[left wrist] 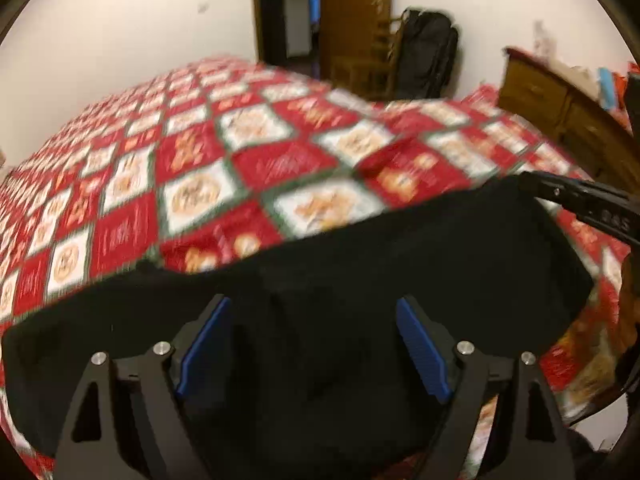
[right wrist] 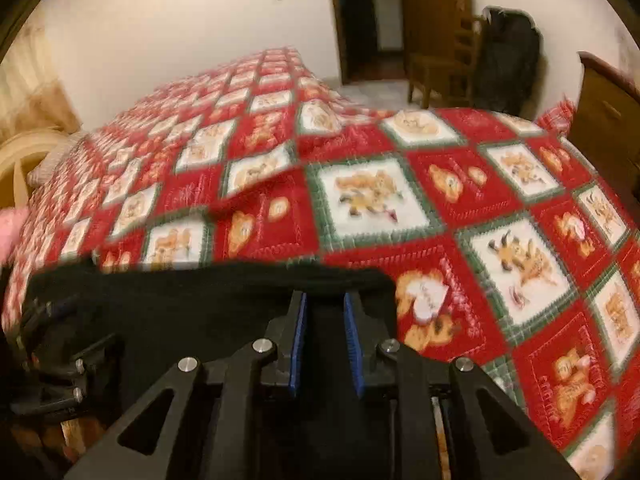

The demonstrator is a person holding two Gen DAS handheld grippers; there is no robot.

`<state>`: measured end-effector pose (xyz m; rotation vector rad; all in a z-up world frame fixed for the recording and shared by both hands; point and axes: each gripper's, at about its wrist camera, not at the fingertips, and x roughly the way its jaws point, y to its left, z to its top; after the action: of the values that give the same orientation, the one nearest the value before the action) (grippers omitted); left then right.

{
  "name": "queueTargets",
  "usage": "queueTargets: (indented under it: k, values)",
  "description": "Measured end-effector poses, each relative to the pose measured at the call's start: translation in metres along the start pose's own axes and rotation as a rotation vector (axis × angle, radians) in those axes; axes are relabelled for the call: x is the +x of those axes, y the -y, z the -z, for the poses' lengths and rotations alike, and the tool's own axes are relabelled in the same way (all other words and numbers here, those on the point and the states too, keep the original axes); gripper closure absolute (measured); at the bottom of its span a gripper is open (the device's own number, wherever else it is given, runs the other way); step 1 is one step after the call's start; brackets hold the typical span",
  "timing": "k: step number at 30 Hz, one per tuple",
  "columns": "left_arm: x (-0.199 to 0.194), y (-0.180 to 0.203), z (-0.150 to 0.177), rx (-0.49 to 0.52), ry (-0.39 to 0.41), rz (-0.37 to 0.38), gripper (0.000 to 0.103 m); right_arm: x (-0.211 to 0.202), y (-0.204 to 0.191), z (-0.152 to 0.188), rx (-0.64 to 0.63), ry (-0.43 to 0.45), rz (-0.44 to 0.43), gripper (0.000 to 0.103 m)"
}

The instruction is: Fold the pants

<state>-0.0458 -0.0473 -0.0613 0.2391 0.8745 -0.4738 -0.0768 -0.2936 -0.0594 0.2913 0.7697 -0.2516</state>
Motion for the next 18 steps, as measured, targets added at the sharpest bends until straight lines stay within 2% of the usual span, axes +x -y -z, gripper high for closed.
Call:
queueTargets:
  k: [2, 4, 7, 10, 12, 13, 16, 18]
  values:
    - [0.012, -0.009, 0.006, -0.05, -0.055, -0.001, 0.014, 0.001, 0.003, -0.003, 0.007, -0.004, 0.009, 0.082]
    - [0.014, -0.019, 0.006, -0.118, -0.062, 0.036, 0.011, 0.001, 0.006, -0.003, 0.025, -0.001, 0.008, 0.082]
    - [0.016, -0.013, 0.004, -0.086, -0.063, 0.001, 0.006, 0.002, 0.009, -0.005, 0.035, 0.002, 0.012, 0.082]
    - [0.019, -0.01, 0.003, -0.095, -0.061, -0.014, 0.004, 0.002, 0.003, -0.002, 0.032, 0.031, 0.108, 0.082]
    - [0.019, -0.009, 0.001, -0.1, -0.068, -0.014, 0.004, -0.013, 0.001, 0.004, 0.032, 0.081, 0.118, 0.08]
    - [0.019, -0.009, 0.0, -0.095, -0.068, -0.014, 0.004, -0.023, 0.001, 0.006, 0.036, 0.101, 0.11, 0.077]
    - [0.018, -0.011, 0.001, -0.086, -0.063, -0.011, 0.004, -0.044, 0.01, 0.015, 0.077, 0.131, 0.083, 0.044]
    - [0.018, -0.01, 0.001, -0.079, -0.061, -0.014, 0.004, -0.046, 0.015, 0.017, 0.075, 0.129, 0.092, 0.043]
